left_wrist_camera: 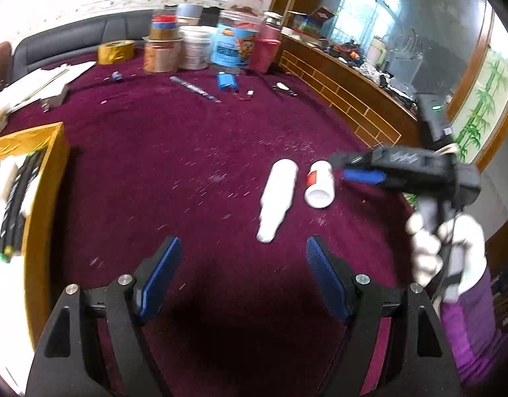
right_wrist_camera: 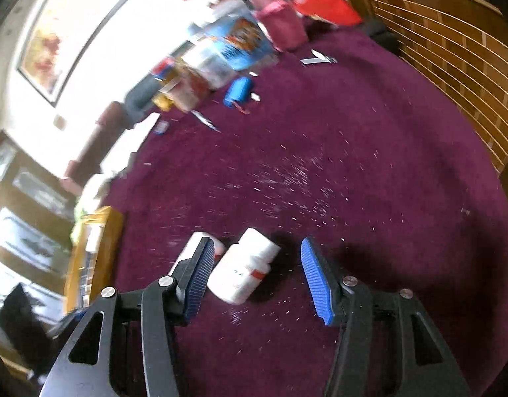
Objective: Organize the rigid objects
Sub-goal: 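Grasp the white spray bottle with the left tool while the right grasps the red-labelled pill bottle, then carry both bottles over the yellow-rimmed box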
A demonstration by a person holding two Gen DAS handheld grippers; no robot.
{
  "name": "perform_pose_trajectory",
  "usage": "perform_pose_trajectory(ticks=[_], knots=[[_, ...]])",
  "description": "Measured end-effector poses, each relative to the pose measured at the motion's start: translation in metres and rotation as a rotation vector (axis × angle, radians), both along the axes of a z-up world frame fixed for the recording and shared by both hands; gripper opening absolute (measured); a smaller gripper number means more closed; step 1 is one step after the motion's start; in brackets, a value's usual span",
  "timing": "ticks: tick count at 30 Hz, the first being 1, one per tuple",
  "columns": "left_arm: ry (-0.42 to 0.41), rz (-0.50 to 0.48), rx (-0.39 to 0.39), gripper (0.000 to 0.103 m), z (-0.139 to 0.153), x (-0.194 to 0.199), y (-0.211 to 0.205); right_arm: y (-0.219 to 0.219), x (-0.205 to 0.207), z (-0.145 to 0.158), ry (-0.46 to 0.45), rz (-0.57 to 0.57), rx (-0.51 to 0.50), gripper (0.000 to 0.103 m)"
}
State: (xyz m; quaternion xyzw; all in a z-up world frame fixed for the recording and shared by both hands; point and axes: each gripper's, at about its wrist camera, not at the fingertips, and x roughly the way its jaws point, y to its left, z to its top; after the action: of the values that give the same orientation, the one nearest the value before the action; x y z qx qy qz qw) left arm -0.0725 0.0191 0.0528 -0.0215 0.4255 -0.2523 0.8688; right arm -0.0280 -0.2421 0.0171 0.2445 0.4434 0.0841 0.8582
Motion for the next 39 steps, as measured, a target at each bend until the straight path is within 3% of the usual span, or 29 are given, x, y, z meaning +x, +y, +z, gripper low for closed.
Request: perform_pose_trajectory(ticks=[2, 5, 8, 13, 16, 18, 19, 25, 32, 36, 39], knots=[[-0.004, -0.010, 0.019, 0.077, 0.000, 0.005, -0.011, 0.013, 0.009, -0.009, 0.030, 0.017, -0.001, 0.048], [-0.014, -0.041, 0.059, 0.077, -0.002, 0.011, -0.032, 0.030, 0.013, -0.016, 0.026, 0.064, -0.065, 0.035], [-0.046, -0.082, 0.118, 0.077, -0.010, 0.022, -0.059, 0.033, 0.002, -0.013, 0.010, 0.098, -0.104, 0.035], [-0.079, -0.163, 0.202, 0.077, -0.028, 0.046, -0.100, 0.004, -0.016, -0.014, 0.008, 0.058, -0.138, 0.035], [-0.056, -0.191, 0.241, 0.053, -0.047, 0.059, -0.116, -0.006, -0.018, -0.016, 0.009, 0.050, -0.120, 0.035], [-0.072, -0.191, 0.243, 0.026, -0.045, 0.057, -0.117, -0.006, -0.017, -0.016, 0.002, 0.052, -0.121, 0.035], [-0.058, -0.195, 0.222, 0.026, -0.043, 0.057, -0.114, -0.005, -0.017, -0.016, -0.003, 0.054, -0.123, 0.035], [-0.021, -0.145, 0.068, 0.026, -0.023, 0.044, -0.072, 0.003, -0.020, -0.014, -0.032, 0.098, -0.067, 0.035], [-0.059, -0.040, -0.132, 0.026, 0.022, 0.007, 0.009, 0.039, -0.025, 0.009, -0.073, 0.188, 0.007, 0.035], [-0.052, 0.114, -0.199, 0.027, 0.032, -0.013, 0.090, 0.095, -0.020, 0.026, -0.084, 0.309, 0.039, 0.035], [-0.034, 0.252, -0.187, 0.027, 0.025, -0.023, 0.143, 0.142, -0.016, 0.032, -0.076, 0.407, 0.074, 0.035]])
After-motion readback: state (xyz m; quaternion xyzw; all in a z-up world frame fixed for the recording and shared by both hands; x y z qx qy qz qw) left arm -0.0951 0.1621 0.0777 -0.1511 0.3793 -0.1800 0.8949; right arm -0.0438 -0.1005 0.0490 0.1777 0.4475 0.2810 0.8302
